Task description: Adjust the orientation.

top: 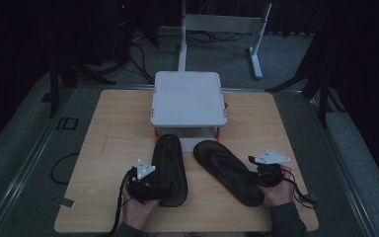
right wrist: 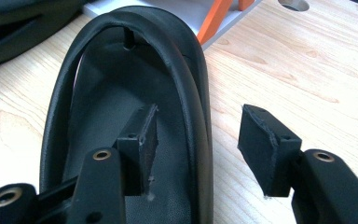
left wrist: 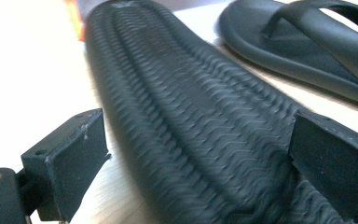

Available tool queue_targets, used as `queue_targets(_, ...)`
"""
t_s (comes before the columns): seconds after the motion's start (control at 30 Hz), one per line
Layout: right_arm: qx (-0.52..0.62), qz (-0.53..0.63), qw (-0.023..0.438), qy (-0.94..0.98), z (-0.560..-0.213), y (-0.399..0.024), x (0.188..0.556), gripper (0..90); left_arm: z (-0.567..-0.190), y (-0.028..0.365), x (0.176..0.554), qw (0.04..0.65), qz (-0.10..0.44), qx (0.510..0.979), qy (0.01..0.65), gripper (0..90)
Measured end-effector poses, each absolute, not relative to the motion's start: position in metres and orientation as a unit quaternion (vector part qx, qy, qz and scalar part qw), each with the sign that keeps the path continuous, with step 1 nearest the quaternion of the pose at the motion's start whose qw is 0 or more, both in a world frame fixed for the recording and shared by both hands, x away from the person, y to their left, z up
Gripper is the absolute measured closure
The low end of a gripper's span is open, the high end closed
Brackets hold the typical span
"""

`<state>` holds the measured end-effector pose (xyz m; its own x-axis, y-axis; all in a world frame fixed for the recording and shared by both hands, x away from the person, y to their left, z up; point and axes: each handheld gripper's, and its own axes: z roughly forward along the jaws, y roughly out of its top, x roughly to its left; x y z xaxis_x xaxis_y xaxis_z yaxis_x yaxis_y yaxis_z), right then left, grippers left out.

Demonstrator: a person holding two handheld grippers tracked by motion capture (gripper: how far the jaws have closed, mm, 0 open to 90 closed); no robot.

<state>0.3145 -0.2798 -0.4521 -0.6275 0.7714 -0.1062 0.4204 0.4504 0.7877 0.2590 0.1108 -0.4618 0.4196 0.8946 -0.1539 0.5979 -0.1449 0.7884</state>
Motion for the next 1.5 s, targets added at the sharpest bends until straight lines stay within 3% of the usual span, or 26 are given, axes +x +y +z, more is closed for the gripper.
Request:
queue_targets(0.13, 0.363, 0.379, 0.233, 0.819, -0.451, -0.281, 0.314, 46.3, -0.466, 0.122, 0.256, 0.423, 0.158, 0.722, 0.524, 4.1)
queue_targets(0.3, 0.361, 0.38, 0.233, 0.819, -0.452, -0.28, 0.314, 46.2, -0.478, 0.131, 0.266, 0.453, 0.085, 0.706, 0.538, 1.4)
queue_targets(0.43, 0.361, 0.38, 0.233, 0.819, -0.452, -0.279, 0.314, 46.0, -0.481, 0.122, 0.274, 0.454, 0.047, 0.725, 0.515, 1.5)
queue_targets(0.63, 0.361, 0.382, 0.235, 0.818, -0.451, -0.28, 0.314, 46.0, -0.464, 0.094, 0.269, 0.41, 0.117, 0.772, 0.472, 2.7)
queue_targets(0.77, 0.36, 0.384, 0.236, 0.817, -0.45, -0.281, 0.314, 46.0, -0.446, 0.075, 0.262, 0.421, 0.15, 0.78, 0.438, 14.2)
queue_targets(0.87, 0.36, 0.385, 0.236, 0.817, -0.45, -0.281, 0.313, 46.0, -0.436, 0.059, 0.263, 0.436, 0.14, 0.79, 0.409, 21.5)
queue_targets(1.13, 0.358, 0.387, 0.236, 0.816, -0.449, -0.282, 0.312, 46.0, -0.423, 0.015, 0.271, 0.456, 0.117, 0.809, 0.352, 22.5)
queue_targets(1.2, 0.358, 0.389, 0.236, 0.815, -0.448, -0.283, 0.312, 46.0, -0.421, 0.006, 0.274, 0.469, 0.101, 0.813, 0.33, 27.3)
queue_targets(1.5, 0.359, 0.398, 0.236, 0.811, -0.445, -0.286, 0.309, 45.9, -0.411, 0.002, 0.282, 0.457, 0.146, 0.821, 0.31, 28.5)
